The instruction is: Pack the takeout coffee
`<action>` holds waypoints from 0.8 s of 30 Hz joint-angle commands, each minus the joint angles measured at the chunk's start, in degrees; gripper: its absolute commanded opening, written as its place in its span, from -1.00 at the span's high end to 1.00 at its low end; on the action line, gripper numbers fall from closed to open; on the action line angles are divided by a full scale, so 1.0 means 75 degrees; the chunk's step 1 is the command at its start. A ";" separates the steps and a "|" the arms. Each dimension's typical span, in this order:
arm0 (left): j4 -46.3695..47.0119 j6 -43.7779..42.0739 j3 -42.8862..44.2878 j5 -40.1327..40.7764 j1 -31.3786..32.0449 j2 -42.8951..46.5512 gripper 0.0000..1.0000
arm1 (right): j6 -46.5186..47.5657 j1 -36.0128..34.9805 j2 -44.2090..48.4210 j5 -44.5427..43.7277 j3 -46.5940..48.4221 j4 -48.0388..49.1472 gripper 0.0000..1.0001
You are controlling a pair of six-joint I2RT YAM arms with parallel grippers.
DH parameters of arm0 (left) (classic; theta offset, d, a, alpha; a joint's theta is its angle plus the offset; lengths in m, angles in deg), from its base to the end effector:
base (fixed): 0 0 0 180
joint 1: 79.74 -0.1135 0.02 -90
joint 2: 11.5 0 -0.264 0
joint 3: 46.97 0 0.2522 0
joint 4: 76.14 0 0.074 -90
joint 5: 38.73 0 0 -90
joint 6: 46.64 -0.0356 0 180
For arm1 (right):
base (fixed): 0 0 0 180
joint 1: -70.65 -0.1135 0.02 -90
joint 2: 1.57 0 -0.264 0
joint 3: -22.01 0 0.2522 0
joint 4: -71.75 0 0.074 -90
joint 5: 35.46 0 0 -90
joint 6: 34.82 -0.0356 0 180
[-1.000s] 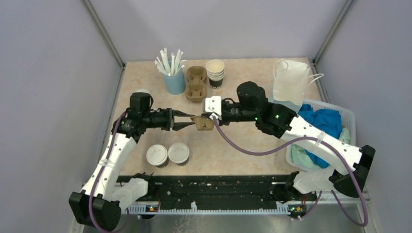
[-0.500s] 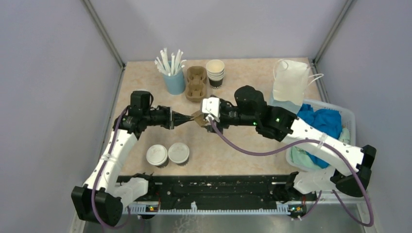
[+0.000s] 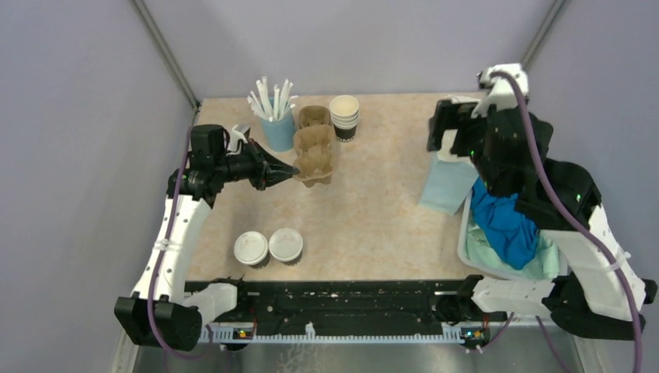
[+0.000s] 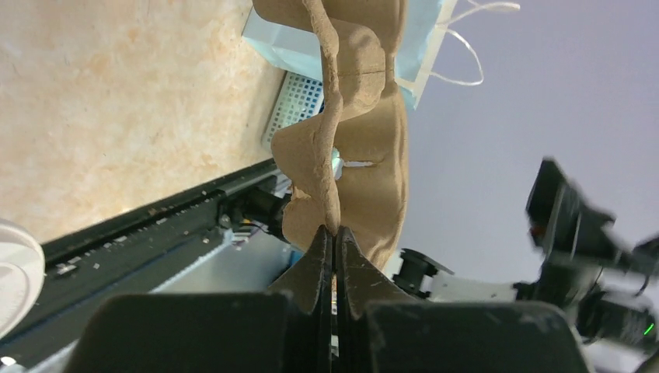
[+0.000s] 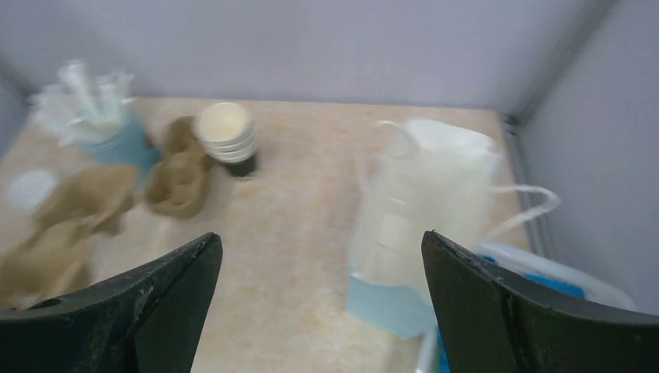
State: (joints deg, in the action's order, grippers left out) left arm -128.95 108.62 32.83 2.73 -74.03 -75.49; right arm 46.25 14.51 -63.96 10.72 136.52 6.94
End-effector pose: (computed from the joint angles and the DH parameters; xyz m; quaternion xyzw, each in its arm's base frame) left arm 0.2210 -0.0489 0.3608 -0.2460 0.7992 -0.5357 0.1177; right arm 0.1039 0.1106 0.5246 -0.0765 0.7572 0.0660 0.6453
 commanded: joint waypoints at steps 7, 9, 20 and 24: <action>-0.0467 -0.1281 0.0567 -0.0055 -0.0012 0.0882 1.00 | -0.1037 0.5268 -0.1487 0.0590 0.0691 -0.1739 -0.97; -0.0594 -0.1309 0.0585 -0.0100 -0.0012 0.1037 1.00 | -0.1215 0.5960 -0.1650 0.1324 0.0624 -0.1534 -0.97; -0.1489 -0.1883 0.1497 -0.0181 -0.0012 0.1301 1.00 | -0.1566 0.6312 -0.1863 0.1467 -0.0375 -0.0191 -0.11; -0.1604 -0.2068 0.1626 -0.0246 -0.0012 0.1302 1.00 | -0.1081 0.6313 -0.1685 0.2250 -0.0672 0.0313 0.72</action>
State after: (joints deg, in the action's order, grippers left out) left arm -139.92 96.09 42.58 2.58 -74.03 -66.55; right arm 35.89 61.46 -78.95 21.87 132.93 2.72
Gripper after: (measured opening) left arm 0.009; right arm 0.376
